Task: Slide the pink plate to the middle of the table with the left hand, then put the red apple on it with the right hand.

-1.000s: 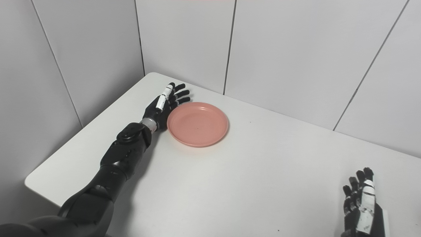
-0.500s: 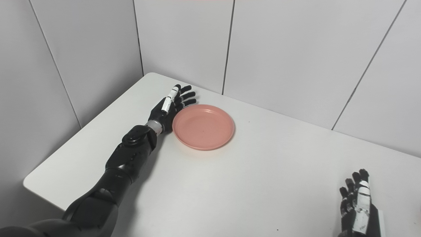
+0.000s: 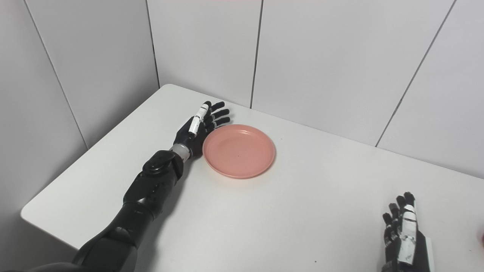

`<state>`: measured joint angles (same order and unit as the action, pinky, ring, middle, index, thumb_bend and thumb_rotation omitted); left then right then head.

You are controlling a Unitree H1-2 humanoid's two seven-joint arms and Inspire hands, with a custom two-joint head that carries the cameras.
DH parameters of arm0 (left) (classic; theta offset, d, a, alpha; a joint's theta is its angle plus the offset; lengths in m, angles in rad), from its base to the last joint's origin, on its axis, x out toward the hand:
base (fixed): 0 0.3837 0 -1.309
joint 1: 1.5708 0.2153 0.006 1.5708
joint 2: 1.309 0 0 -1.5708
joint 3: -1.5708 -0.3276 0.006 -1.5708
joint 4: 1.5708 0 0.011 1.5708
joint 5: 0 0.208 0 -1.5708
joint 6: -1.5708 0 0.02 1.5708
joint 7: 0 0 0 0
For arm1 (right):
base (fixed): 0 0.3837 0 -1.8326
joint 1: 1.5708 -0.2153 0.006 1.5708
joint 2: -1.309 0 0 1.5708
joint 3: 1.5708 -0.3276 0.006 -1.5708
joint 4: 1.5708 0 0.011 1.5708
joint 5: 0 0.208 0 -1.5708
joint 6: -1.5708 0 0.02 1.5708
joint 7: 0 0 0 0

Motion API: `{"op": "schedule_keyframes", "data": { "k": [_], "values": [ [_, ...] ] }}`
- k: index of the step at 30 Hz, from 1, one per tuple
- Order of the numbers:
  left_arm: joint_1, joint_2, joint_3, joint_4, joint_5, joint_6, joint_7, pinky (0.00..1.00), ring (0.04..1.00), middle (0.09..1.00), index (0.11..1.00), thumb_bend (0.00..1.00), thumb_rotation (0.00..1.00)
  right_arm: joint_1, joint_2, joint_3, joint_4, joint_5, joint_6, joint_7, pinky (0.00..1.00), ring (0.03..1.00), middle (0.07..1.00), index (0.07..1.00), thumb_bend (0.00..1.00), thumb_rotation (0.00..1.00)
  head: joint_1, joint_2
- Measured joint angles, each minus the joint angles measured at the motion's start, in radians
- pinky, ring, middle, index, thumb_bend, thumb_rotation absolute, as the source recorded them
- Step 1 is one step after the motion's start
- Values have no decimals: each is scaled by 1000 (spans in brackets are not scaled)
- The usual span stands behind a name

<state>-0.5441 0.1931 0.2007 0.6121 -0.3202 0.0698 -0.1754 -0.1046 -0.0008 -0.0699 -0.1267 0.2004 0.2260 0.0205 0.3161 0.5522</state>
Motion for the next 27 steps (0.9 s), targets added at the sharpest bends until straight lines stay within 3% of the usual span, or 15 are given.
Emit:
{"op": "schedule_keyframes", "data": {
  "k": [12, 27],
  "values": [
    [54, -60, -31, -126, -1, 68, 8, 838, 845, 855, 845, 351, 1000, 0, 3, 3, 10, -19, -26, 1, 1000, 1000, 1000, 1000, 175, 1000, -15, 20],
    [74, -69, -52, -174, 0, 106, 7, 839, 846, 851, 839, 354, 1000, 0, 20, 17, 0, -52, -26, -21, 1000, 1000, 1000, 1000, 187, 1000, -101, 64]
  ]
}}
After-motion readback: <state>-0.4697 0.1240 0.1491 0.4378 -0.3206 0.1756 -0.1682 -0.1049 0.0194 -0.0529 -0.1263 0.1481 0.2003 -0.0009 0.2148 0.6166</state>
